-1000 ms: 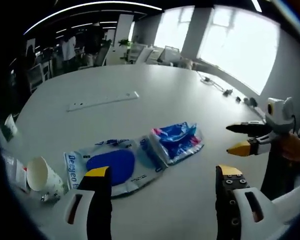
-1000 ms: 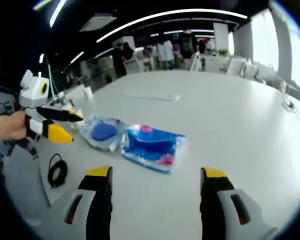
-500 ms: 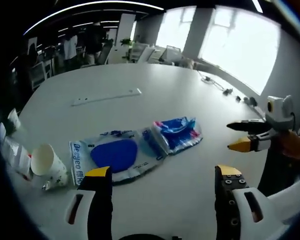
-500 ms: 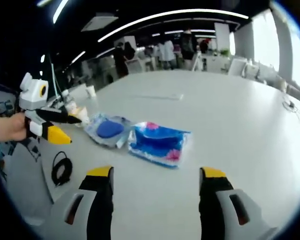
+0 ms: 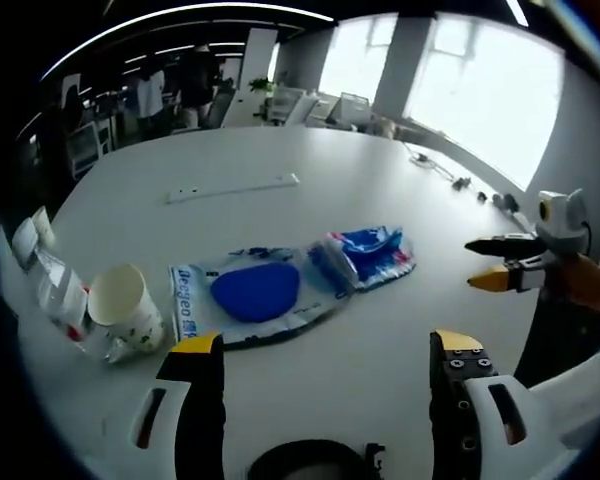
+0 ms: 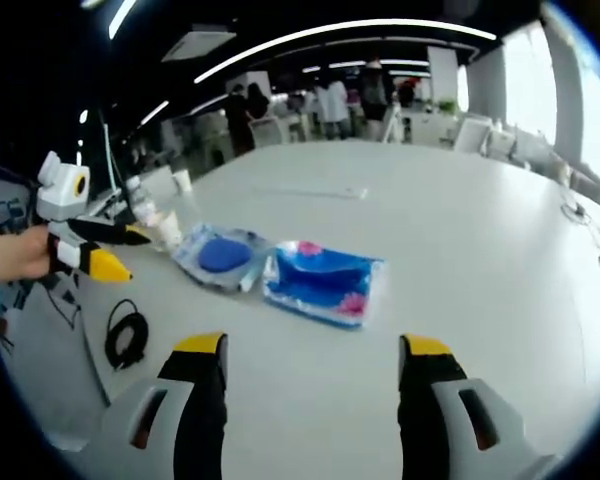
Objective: Arrange the tabletop items into an orderly group along one side of the table until the central work area is clear of visible clutter.
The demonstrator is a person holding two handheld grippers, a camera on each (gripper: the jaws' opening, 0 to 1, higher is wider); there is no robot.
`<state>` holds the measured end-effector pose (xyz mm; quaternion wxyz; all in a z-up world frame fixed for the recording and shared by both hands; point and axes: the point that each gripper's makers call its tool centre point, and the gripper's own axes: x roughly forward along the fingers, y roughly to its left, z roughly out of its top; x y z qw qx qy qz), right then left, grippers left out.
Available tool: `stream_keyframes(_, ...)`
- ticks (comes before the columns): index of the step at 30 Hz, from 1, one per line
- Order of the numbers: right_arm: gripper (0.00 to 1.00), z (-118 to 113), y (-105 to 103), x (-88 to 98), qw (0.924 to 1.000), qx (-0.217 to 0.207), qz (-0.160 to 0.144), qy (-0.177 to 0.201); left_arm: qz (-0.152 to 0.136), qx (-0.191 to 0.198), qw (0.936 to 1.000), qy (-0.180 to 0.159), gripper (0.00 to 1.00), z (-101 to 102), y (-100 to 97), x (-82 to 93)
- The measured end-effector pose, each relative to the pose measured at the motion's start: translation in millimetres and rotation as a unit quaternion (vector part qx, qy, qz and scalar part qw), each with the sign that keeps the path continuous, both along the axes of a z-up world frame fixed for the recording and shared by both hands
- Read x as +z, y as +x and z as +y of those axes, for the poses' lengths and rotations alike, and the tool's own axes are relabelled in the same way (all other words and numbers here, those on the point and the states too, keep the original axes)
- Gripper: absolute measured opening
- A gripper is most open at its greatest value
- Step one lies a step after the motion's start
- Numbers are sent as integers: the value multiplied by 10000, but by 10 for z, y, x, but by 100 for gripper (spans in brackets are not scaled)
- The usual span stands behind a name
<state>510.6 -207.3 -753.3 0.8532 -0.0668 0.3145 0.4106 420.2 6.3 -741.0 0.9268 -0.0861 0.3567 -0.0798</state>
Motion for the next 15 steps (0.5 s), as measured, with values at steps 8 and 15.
stream_keyframes(8, 67, -42, -54, 39, 10000, -77, -14, -8, -10, 56, 10000, 0, 81, 99, -131, 5)
stream_keyframes(15, 67, -10, -123, 38, 9999, -92, -29, -34, -13, 157, 9999, -23, 81, 211, -272, 6)
